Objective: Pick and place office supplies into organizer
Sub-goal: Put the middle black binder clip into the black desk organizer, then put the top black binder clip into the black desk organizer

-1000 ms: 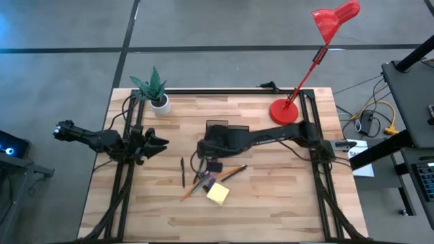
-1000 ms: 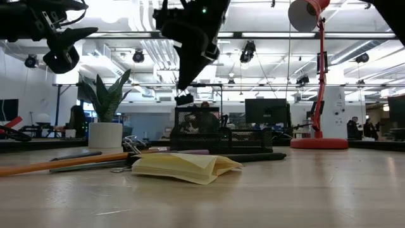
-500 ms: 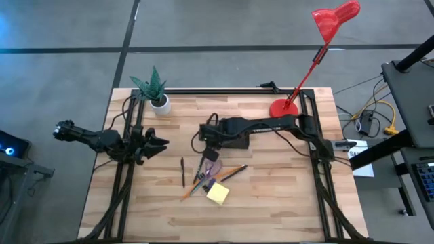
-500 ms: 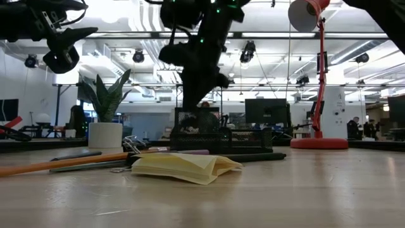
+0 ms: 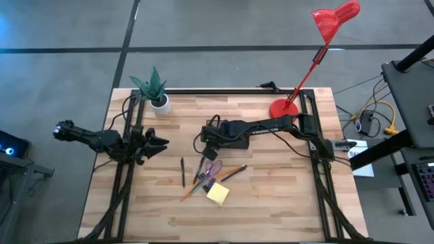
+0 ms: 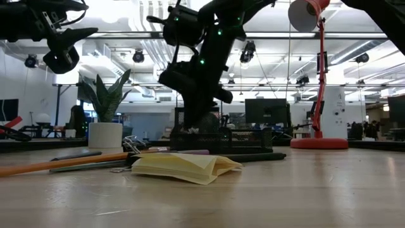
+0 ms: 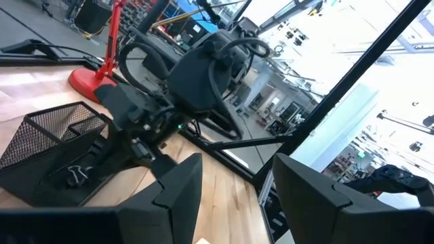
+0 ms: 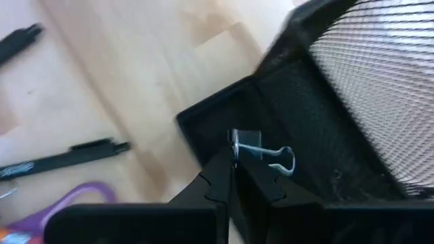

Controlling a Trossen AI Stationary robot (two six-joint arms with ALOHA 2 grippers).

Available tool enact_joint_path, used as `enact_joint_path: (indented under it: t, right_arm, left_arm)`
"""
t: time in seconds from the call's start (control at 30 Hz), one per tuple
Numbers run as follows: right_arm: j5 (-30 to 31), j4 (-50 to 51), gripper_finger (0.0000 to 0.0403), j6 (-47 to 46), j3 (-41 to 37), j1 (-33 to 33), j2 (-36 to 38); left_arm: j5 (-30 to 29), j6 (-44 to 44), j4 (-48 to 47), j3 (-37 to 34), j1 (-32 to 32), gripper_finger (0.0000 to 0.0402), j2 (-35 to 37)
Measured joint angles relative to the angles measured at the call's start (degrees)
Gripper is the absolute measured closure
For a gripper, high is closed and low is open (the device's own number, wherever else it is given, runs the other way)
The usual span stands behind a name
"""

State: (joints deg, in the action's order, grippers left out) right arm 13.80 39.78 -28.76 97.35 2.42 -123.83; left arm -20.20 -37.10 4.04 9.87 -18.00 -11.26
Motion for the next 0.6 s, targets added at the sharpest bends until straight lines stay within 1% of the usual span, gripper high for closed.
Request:
enact_joint_path:
  t: [0.07,0.23,0.3,0.37,0.47,0.57,0.6]
  right_arm:
    - [1.5,-1.2,0.0394,-0.9,-0.9,0.1,0.0]
    - [2.2,-2.5,0.0393,-0.4,-1.2,0.1,0.0]
    - [2.4,-2.6,0.0386,0.4,-0.8,-0.2,0.0]
    - [2.5,-2.6,0.0369,0.8,-0.4,-0.5,0.0]
    - [2.3,-2.9,0.0333,0.9,0.0,-0.9,0.0]
    - [-0.9,-2.7,0.0291,1.2,1.2,-1.3,0.0]
    - [-1.4,-3.0,0.0278,3.3,1.7,-1.8,0.3]
  left_arm:
    - [0.0,0.0,0.0,0.0,0.0,0.0235,0.1]
    - [-0.1,0.0,0.2,0.0,0.0,0.0235,0.0]
    - [-0.5,0.0,0.3,0.0,0.0,0.0235,0.0]
    - [-1.6,-0.1,0.3,0.0,0.0,0.0235,-0.1]
    - [-3.0,-1.5,0.2,0.0,0.0,0.0235,-0.4]
    - [-3.5,-4.0,0.1,0.0,0.0,0.0235,-1.3]
    - [-3.5,-4.5,-0.2,0.0,0.0,0.0235,-1.6]
